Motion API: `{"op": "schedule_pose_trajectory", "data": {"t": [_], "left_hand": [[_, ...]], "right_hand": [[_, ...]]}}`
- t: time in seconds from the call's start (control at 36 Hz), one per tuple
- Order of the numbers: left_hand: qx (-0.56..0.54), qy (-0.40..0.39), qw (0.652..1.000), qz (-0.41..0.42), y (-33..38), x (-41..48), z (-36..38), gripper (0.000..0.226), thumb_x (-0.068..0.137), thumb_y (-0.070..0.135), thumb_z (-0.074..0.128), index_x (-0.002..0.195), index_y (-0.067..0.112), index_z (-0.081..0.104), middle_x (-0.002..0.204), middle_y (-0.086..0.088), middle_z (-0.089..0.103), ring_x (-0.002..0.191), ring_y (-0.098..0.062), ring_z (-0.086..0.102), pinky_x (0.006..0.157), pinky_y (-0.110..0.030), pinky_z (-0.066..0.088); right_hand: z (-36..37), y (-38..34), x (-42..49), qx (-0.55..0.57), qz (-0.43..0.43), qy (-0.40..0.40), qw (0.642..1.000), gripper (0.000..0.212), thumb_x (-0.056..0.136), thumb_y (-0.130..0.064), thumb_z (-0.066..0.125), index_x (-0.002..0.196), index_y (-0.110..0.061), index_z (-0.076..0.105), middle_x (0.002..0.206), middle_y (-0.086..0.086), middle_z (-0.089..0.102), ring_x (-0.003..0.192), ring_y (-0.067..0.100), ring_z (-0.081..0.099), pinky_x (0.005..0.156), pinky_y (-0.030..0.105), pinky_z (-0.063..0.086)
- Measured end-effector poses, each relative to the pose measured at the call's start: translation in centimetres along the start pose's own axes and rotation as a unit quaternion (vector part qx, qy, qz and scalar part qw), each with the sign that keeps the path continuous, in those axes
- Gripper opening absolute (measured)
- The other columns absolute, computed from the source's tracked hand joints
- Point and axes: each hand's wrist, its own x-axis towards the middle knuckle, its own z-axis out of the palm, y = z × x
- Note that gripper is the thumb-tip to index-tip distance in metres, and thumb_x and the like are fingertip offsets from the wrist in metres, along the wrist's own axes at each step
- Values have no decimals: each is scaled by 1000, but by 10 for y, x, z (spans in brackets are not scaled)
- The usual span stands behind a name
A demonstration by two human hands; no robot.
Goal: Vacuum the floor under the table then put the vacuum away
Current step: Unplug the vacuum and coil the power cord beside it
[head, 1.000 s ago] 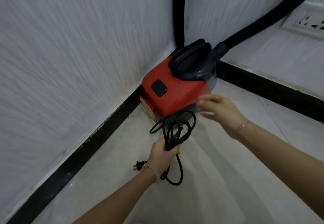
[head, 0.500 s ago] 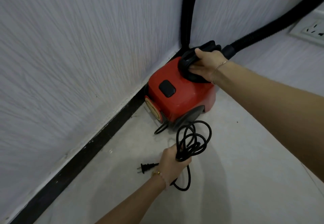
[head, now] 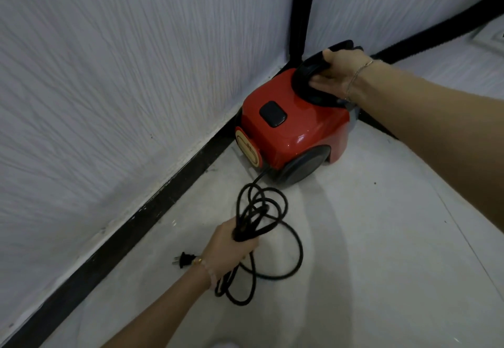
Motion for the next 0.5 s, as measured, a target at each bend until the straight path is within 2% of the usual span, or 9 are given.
{"op": "schedule_pose_trajectory", "data": {"t": [0.03, 0.08, 0.14, 0.22, 0.31, 0.36, 0.42, 0.47, 0.5], "left_hand": [[-1, 12, 1000, -6, -1, -2, -5, 19, 84, 5, 63, 99, -6, 60, 78, -10, 62, 69, -15, 58, 64, -27, 50], [-3, 24, 1000, -12, -2, -4, -10, 12, 85, 4, 63, 93, -4, 60, 72, -5, 60, 61, -8, 57, 59, -22, 50], [-8, 26, 1000, -6, 2, -6, -10, 4, 85, 3, 63, 86, 1, 60, 69, -4, 59, 56, -3, 56, 56, -19, 51], [-20, 15, 1000, 17, 15, -9, -3, 5, 85, 3, 64, 81, 4, 60, 68, -4, 59, 61, -11, 57, 60, -24, 52], [-50, -10, 998, 47, 32, -12, 5, 13, 86, -1, 62, 76, 8, 60, 61, -2, 58, 57, -11, 56, 57, -22, 50], [-83, -26, 995, 54, 45, -14, 12, 11, 86, -3, 61, 78, 5, 59, 57, -1, 58, 51, -9, 54, 51, -19, 47], [-118, -43, 991, 55, 57, -14, 21, 10, 87, -3, 60, 79, 3, 60, 55, -2, 56, 49, -10, 52, 50, -21, 45], [-161, -68, 983, 52, 71, -16, 34, 16, 88, -5, 56, 75, 3, 60, 52, -1, 53, 44, -9, 48, 51, -24, 45], [-185, -82, 978, 46, 78, -16, 42, 19, 89, -6, 54, 73, 4, 60, 51, -1, 52, 41, -9, 47, 50, -23, 46]], "right_hand": [[-1, 2, 2, 9, -1, -8, 1000, 38, 99, -15, 43, 134, 1, 42, 134, 15, 53, 114, 28, 57, 50, 36, 53], [-4, 5, 4, 19, -9, -23, 999, 40, 99, -15, 45, 135, 2, 41, 131, 18, 54, 95, 30, 61, 45, 39, 52], [-10, 9, -1, 19, -19, -38, 999, 39, 98, -16, 47, 132, 3, 43, 115, 17, 59, 81, 27, 61, 45, 37, 53], [-22, 17, -19, -34, -46, -64, 996, 38, 99, -19, 47, 131, 1, 45, 96, 11, 60, 84, 21, 63, 60, 29, 56], [-39, 28, -46, -142, -80, -73, 984, 37, 99, -21, 45, 130, 0, 47, 101, 10, 62, 88, 17, 64, 75, 26, 56], [-55, 41, -65, -232, -125, -57, 963, 28, 98, -11, 47, 122, 0, 53, 98, 13, 63, 79, 17, 63, 72, 22, 56], [-75, 63, -87, -326, -148, -79, 930, 19, 94, -1, 47, 109, -4, 59, 87, 9, 64, 75, 16, 62, 65, 17, 55], [-96, 92, -107, -375, -104, -127, 912, 19, 91, 1, 50, 96, -14, 61, 85, 4, 66, 83, 17, 63, 76, 25, 55], [-107, 108, -115, -380, -65, -145, 911, 20, 90, 1, 52, 96, -16, 62, 89, 4, 68, 88, 18, 64, 84, 30, 54]]}}
